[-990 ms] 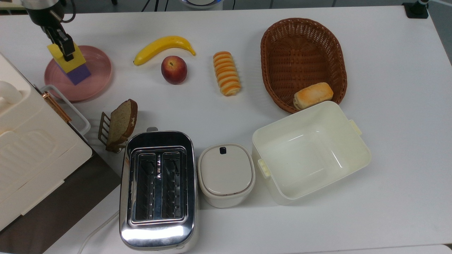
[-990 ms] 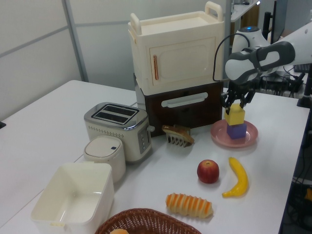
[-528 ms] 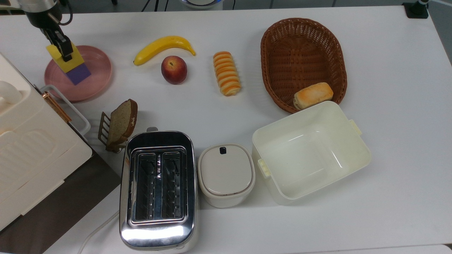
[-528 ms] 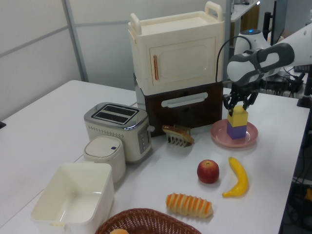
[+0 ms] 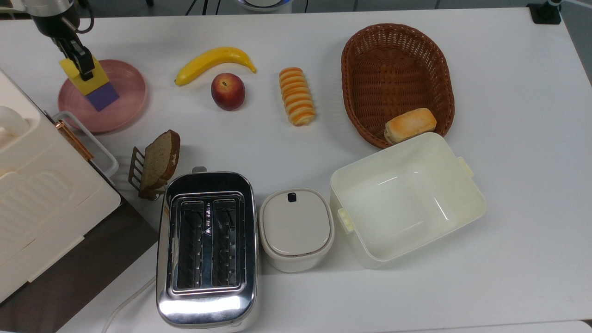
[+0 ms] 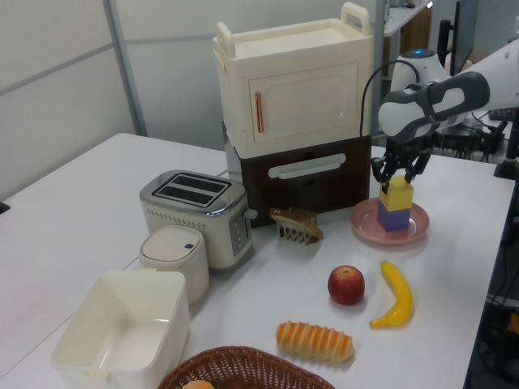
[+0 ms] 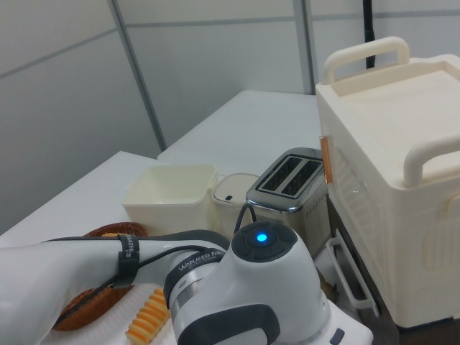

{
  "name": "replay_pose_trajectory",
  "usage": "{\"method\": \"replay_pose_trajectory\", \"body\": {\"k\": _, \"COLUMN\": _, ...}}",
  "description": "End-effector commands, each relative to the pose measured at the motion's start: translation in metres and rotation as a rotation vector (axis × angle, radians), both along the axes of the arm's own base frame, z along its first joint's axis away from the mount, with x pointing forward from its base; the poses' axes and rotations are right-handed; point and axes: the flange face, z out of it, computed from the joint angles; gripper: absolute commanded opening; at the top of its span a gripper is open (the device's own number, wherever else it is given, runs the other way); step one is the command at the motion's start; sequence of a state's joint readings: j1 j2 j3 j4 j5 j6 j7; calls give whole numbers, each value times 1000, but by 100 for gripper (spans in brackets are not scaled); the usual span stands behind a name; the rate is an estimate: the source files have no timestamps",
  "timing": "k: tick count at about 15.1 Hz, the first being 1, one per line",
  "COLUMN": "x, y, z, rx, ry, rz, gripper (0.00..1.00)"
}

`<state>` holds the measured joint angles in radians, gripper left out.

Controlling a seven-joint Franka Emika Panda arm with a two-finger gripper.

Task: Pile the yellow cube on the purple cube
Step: 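Lower the yellow cube onto the purple cube and open the gripper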

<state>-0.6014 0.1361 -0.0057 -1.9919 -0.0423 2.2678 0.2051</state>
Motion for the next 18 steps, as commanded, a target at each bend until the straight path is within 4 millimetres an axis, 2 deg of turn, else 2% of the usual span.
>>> {"method": "replay_pose_trajectory", "body": {"k": 1, "x": -1, "y": 1, "z": -5, "rx": -24, "ry": -16, "rz": 24, "gripper": 42}}
{"method": "replay_pose_trajectory", "body": {"k": 2, "x": -1, "y": 1, "z": -6, "rx": -23, "ry": -15, "rz": 23, "gripper": 56}}
{"method": "replay_pose_trajectory", "body": {"k": 3, "x": 0, "y": 1, "z": -7, "rx": -22, "ry": -13, "rz": 23, "gripper": 67}}
{"method": "replay_pose_trajectory", "body": {"k": 4, "x": 2, "y": 4, "z": -11, "rx": -18, "ry": -8, "rz": 27, "gripper": 96}}
{"method": "replay_pose_trajectory", "body": {"k": 5, "x": 2, "y": 4, "z": -13, "rx": -17, "ry": -4, "rz": 28, "gripper": 100}}
{"method": "replay_pose_trajectory", "body": {"k": 8, "x": 2, "y": 4, "z": -14, "rx": -16, "ry": -3, "rz": 28, "gripper": 100}}
{"method": "replay_pose_trajectory", "body": {"k": 11, "x": 0, "y": 5, "z": -4, "rx": -20, "ry": -8, "rz": 23, "gripper": 100}}
{"method": "replay_pose_trajectory", "body": {"k": 16, "x": -8, "y": 13, "z": 30, "rx": -20, "ry": -9, "rz": 17, "gripper": 100}}
{"method": "replay_pose_trajectory", "body": {"k": 18, "x": -13, "y": 29, "z": 55, "rx": -10, "ry": 6, "rz": 29, "gripper": 100}}
